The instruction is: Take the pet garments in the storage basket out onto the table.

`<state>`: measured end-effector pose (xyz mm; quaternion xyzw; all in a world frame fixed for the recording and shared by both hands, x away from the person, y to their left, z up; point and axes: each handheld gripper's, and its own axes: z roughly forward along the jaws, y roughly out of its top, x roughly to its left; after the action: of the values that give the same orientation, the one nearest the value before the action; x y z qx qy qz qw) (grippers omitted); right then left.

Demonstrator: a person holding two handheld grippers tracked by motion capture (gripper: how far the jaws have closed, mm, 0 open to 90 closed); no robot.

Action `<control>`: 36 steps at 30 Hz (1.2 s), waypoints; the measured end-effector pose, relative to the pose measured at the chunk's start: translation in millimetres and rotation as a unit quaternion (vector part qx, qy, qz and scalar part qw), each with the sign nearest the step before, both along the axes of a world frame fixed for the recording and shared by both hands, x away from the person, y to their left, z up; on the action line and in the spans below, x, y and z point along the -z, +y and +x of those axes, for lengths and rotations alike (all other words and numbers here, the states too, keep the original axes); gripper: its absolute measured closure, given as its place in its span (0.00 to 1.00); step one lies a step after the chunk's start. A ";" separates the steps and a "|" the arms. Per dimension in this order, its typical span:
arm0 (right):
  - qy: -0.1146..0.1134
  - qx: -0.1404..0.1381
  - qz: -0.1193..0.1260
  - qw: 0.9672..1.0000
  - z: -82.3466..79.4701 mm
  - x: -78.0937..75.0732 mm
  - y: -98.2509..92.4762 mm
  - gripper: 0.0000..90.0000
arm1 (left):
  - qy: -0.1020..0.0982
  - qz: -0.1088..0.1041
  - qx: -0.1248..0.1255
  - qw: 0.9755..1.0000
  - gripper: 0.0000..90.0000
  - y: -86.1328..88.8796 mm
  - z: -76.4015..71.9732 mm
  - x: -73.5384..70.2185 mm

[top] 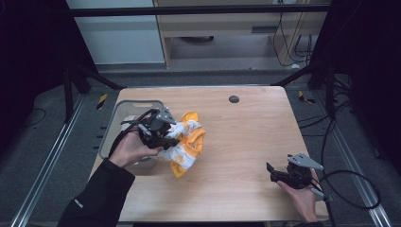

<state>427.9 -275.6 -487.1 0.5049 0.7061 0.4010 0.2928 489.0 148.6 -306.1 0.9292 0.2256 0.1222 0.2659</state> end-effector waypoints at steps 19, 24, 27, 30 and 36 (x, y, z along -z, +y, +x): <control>-0.002 0.003 0.003 1.000 -0.1 -1.0 -0.5 0.12 | 0.022 0.021 0.047 0.998 0.78 -36.6 2.6 29.3; -0.004 0.003 0.003 1.000 -0.1 -1.2 -0.8 0.12 | 0.026 0.033 0.063 0.997 0.78 -43.3 2.2 39.2; -0.004 0.003 0.002 1.000 0.1 -1.1 -0.9 0.12 | 0.028 0.036 0.068 0.997 0.78 -45.6 2.1 42.1; -0.006 0.003 0.000 1.000 0.4 -0.7 -0.9 0.12 | 0.031 0.036 0.073 0.996 0.78 -50.6 2.2 47.2; -0.004 0.003 0.002 1.000 0.1 -1.0 -0.7 0.12 | 0.033 0.041 0.084 0.995 0.77 -61.1 2.6 57.6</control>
<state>428.0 -276.3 -486.0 0.5056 0.7026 0.4037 0.2961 491.6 87.5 -363.7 0.9586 0.1504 0.0779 0.2290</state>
